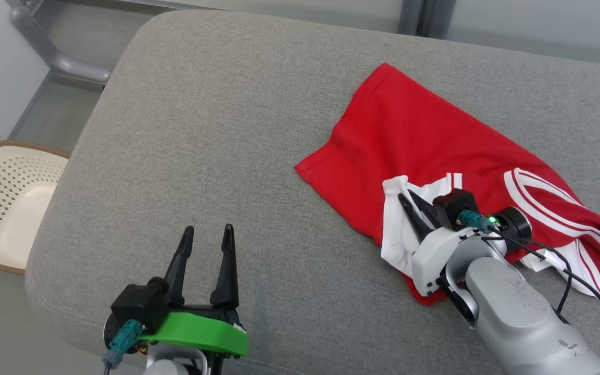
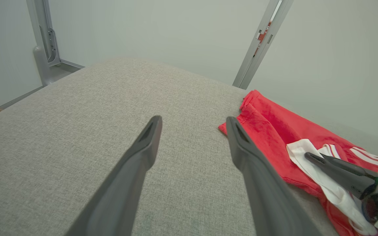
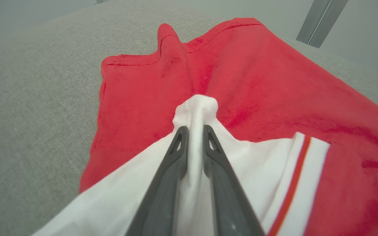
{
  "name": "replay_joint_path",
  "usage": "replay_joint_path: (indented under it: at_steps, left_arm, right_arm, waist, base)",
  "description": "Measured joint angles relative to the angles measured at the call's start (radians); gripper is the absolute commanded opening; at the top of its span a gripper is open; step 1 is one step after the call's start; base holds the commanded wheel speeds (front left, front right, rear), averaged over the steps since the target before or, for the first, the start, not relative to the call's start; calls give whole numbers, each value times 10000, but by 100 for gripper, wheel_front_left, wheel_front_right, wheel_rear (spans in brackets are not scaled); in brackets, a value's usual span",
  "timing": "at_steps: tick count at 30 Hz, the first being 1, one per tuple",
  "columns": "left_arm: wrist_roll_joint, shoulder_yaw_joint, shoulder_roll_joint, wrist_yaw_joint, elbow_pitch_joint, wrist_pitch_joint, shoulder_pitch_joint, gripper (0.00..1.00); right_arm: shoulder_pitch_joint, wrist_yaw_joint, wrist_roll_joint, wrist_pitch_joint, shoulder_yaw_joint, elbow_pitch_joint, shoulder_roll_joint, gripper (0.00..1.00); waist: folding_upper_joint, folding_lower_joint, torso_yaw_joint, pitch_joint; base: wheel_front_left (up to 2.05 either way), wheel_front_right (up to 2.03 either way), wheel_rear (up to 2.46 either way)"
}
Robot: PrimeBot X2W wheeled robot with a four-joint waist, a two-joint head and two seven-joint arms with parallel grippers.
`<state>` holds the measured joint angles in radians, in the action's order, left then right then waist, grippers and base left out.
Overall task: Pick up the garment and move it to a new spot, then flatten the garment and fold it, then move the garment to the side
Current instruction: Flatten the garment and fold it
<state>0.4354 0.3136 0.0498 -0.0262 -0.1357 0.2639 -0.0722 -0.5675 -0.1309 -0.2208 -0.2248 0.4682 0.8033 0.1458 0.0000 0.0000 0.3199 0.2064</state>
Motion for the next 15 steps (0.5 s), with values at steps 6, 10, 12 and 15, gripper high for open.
replay_joint_path:
  at_steps: [6, 10, 12, 15]
  left_arm:
    - [-6, -8, 0, 0, 4, 0, 7, 100]
    - [-58, -69, 0, 0, 2, 0, 22, 100]
    - [-82, -104, -2, 0, 2, 0, 47, 100]
    - [-148, -180, 0, 4, 4, 0, 85, 100]
  right_arm:
    - [-213, 0, -163, -217, 52, 345, -29, 0]
    - [-271, 0, -236, -328, -169, -2, -17, 0]
    - [-243, 0, -224, -353, -458, -445, 44, 0]
    - [118, 0, -98, -370, -1080, -1630, 123, 0]
  waist:
    - [0, 0, -121, -34]
    - [0, 0, -280, -66]
    - [0, 0, -387, -96]
    - [0, 0, -563, -143]
  base:
    - [0, 0, 0]
    - [0, 0, 0]
    - [0, 0, 0]
    - [0, 0, 0]
